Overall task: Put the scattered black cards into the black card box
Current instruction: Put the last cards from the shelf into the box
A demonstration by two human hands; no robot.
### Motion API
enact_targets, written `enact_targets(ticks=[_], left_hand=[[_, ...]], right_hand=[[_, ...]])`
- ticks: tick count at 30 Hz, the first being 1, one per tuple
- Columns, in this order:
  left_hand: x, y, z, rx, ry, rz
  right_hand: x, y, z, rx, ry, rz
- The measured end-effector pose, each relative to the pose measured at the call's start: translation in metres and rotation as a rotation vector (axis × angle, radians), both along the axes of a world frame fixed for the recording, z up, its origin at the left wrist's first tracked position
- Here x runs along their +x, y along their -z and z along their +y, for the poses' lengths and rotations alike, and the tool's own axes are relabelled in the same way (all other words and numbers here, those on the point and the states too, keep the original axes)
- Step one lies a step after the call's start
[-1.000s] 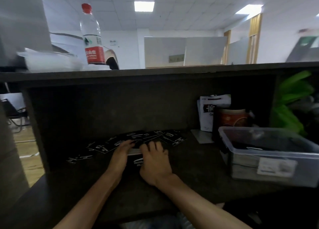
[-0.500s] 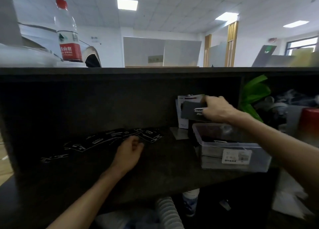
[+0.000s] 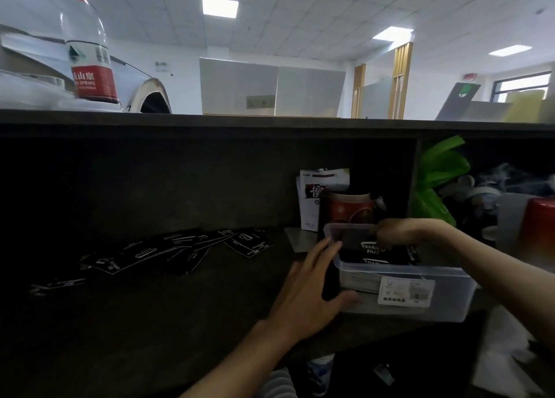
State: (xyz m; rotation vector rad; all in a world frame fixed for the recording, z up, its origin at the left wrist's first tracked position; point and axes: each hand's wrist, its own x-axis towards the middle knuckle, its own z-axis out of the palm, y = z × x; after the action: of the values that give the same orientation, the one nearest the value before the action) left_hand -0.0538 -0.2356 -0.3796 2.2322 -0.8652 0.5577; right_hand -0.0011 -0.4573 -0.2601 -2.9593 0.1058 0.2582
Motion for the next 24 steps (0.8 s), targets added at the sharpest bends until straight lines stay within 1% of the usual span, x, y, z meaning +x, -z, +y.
enact_targets(ticks=[3,6,8,10,13,15,18,20,24], left_hand=[[-0.001,0.002,-0.001,-0.011,0.018,-0.03],[-0.002,0.001,-0.001,-0.014,0.039,-0.044],[-0.003,0.0,-0.001,-0.012,0.038,-0.035],[-0.004,0.0,-0.001,-0.015,0.044,-0.028],[-0.006,-0.001,-0.001,-0.022,0.053,-0.013],[-0.006,-0.001,-0.001,-0.022,0.054,0.001],[-0.008,-0.003,-0.001,-0.018,0.055,0.023],[-0.009,-0.004,0.0,-0.015,0.055,0.041],[-0.01,-0.005,0.001,0.007,0.06,0.068]], right_hand=[[0.011,0.012,0.0,0.014,-0.037,0.053],[0.016,0.018,0.001,0.113,-0.006,0.097],[0.017,0.019,0.005,0.07,-0.047,0.1],[0.019,0.02,0.009,-0.007,-0.081,0.054],[0.018,0.02,0.013,-0.073,-0.094,0.075],[0.014,0.018,0.015,-0.087,-0.124,0.064],[0.009,0.019,0.015,-0.091,-0.164,-0.002],[0.007,0.02,0.014,-0.112,-0.19,0.008],[0.007,0.021,0.011,-0.083,-0.155,0.001]])
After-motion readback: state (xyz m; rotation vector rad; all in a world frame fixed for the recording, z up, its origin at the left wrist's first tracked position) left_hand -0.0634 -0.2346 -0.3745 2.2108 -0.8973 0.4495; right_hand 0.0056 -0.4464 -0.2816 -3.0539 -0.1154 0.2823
